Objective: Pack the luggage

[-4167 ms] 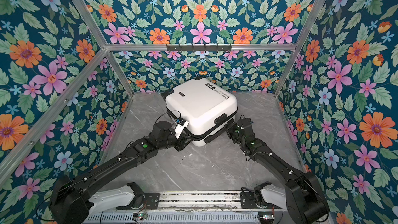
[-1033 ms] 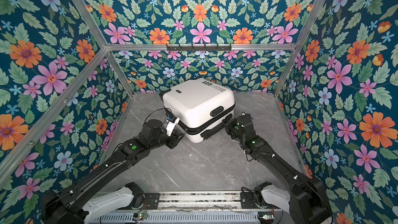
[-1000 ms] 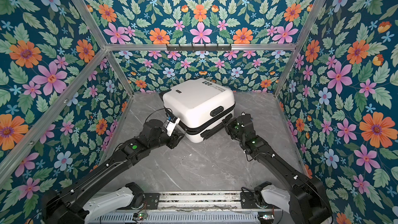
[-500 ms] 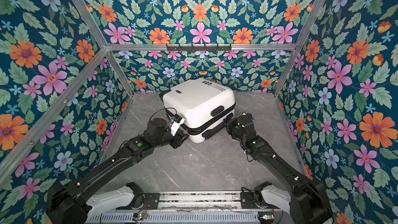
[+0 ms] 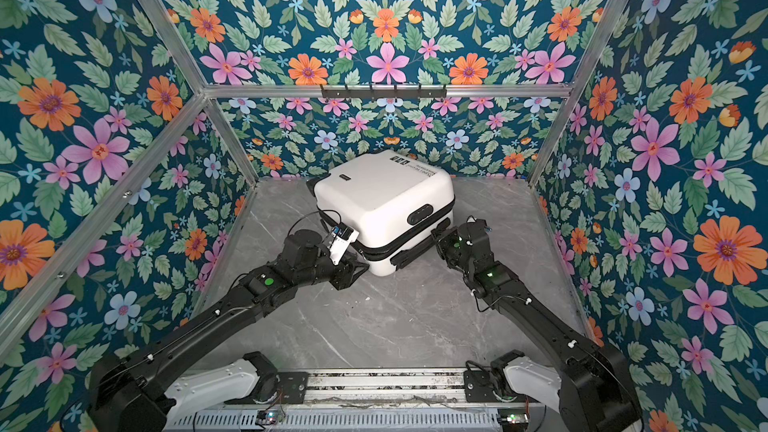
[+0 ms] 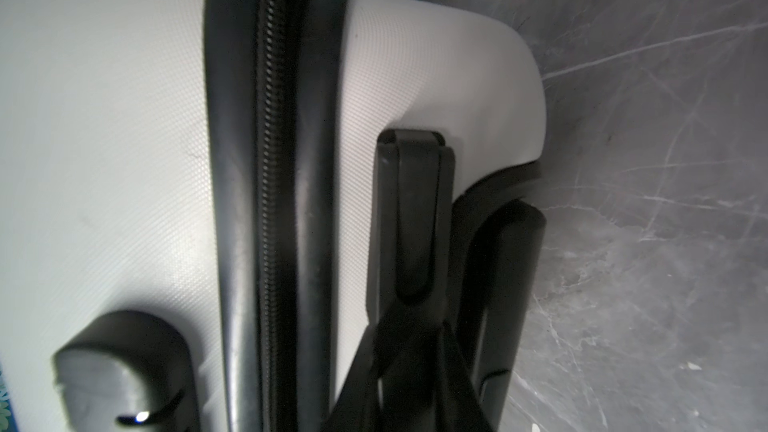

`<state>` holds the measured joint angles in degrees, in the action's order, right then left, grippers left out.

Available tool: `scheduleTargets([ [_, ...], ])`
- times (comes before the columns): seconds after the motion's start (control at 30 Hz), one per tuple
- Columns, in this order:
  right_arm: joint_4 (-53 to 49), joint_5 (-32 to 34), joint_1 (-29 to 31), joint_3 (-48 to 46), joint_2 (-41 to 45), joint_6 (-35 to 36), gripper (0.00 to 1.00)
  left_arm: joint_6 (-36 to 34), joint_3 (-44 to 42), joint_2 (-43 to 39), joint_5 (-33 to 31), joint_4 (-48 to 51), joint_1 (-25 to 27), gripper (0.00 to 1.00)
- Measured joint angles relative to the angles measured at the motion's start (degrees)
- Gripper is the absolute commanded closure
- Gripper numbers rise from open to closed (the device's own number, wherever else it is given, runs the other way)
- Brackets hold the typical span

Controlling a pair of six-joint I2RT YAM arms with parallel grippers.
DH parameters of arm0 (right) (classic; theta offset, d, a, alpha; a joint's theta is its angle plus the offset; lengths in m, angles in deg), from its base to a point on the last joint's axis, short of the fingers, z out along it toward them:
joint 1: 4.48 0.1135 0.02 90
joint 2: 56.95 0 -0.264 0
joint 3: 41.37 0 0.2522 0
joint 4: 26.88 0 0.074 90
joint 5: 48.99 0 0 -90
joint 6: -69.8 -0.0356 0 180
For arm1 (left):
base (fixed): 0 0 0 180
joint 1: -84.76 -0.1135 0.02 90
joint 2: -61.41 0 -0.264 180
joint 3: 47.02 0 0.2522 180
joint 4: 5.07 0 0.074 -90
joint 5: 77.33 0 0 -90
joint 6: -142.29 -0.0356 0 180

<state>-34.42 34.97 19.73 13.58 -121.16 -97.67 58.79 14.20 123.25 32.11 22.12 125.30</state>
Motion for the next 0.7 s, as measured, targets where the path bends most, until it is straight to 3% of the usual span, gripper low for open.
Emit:
scheduleTargets([
  [0.23, 0.00, -0.90, 0.00, 0.00, -0.50, -0.26, 1.00, 1.03, -0.37, -0.50, 1.55, 0.07, 0.00, 0.42],
  [0.7, 0.00, -0.92, 0.00, 0.00, -0.50, -0.28, 1.00, 1.03, -1.11, -1.27, -6.16, -0.09, -0.50, 0.48],
])
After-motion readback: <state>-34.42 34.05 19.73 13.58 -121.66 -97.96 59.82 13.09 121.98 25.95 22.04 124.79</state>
